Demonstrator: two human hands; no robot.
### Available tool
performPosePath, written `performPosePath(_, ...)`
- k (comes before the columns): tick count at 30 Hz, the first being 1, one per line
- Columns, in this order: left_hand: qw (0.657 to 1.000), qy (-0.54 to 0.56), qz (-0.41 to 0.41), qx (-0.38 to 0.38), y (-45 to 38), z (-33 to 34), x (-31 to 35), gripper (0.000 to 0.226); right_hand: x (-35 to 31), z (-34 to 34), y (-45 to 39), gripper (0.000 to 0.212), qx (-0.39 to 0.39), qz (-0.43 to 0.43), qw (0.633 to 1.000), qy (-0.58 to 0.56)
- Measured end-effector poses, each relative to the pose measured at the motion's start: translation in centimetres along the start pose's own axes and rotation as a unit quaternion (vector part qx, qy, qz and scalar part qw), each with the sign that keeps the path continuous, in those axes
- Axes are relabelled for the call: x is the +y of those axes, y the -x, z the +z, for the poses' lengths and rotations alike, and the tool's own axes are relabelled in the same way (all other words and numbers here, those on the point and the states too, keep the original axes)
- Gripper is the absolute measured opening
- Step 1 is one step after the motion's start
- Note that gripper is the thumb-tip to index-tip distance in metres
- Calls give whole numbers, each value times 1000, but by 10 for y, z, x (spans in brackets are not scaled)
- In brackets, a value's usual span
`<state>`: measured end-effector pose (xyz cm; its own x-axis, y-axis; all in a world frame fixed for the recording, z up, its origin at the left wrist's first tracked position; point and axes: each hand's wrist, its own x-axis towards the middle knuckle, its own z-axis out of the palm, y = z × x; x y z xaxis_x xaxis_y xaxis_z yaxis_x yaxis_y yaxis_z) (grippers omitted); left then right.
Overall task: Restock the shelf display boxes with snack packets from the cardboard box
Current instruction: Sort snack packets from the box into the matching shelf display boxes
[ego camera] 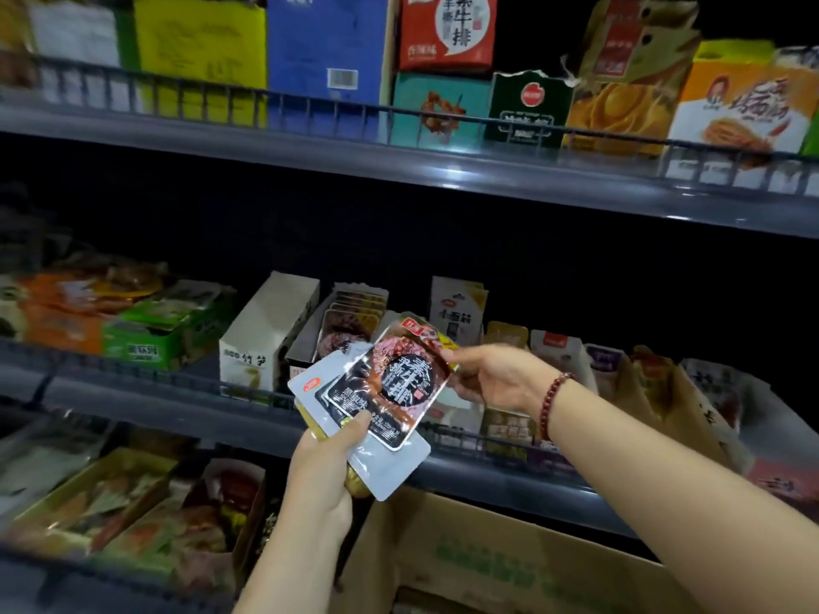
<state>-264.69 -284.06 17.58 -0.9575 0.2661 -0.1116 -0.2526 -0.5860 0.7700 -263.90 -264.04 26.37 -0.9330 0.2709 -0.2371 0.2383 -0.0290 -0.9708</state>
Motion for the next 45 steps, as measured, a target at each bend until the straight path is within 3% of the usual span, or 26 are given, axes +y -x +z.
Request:
performPosePath(8, 987, -112, 87, 77, -27, -31, 22, 16, -16, 45, -64, 14, 126, -87, 985, 85)
performPosePath(14, 959, -194, 142, 149, -52, -46, 29, 18, -42, 67, -109, 8, 232, -157, 951, 133)
performPosePath(19, 959, -188, 144, 154, -63, -55, 34, 19, -54, 91, -138, 27, 288, -198, 919, 181)
performPosePath(25, 964, -167, 146, 145, -64, -58, 36, 18, -37, 108, -152, 37, 265, -207, 878, 341)
performPosePath(32, 969, -147, 151, 131, -62, -56, 37, 18, -16, 105, -166, 15, 240, -155, 825, 488)
performPosePath(37, 970, -138, 155, 130, -61, -52, 36, 18, -12, 94, -231, 58, 241, -90, 788, 560)
performPosePath(39, 970, -140, 158, 124, -60, -51, 37, 18, -17, 99, -224, 56, 220, -82, 779, 581)
performPosePath(43, 972, -135, 155, 119, -60, -50, 36, 18, -26, 109, -182, 24, 189, -102, 761, 612)
performPosePath(45, 972, -133, 153, 120, -61, -51, 35, 18, -28, 107, -175, 34, 193, -117, 748, 623)
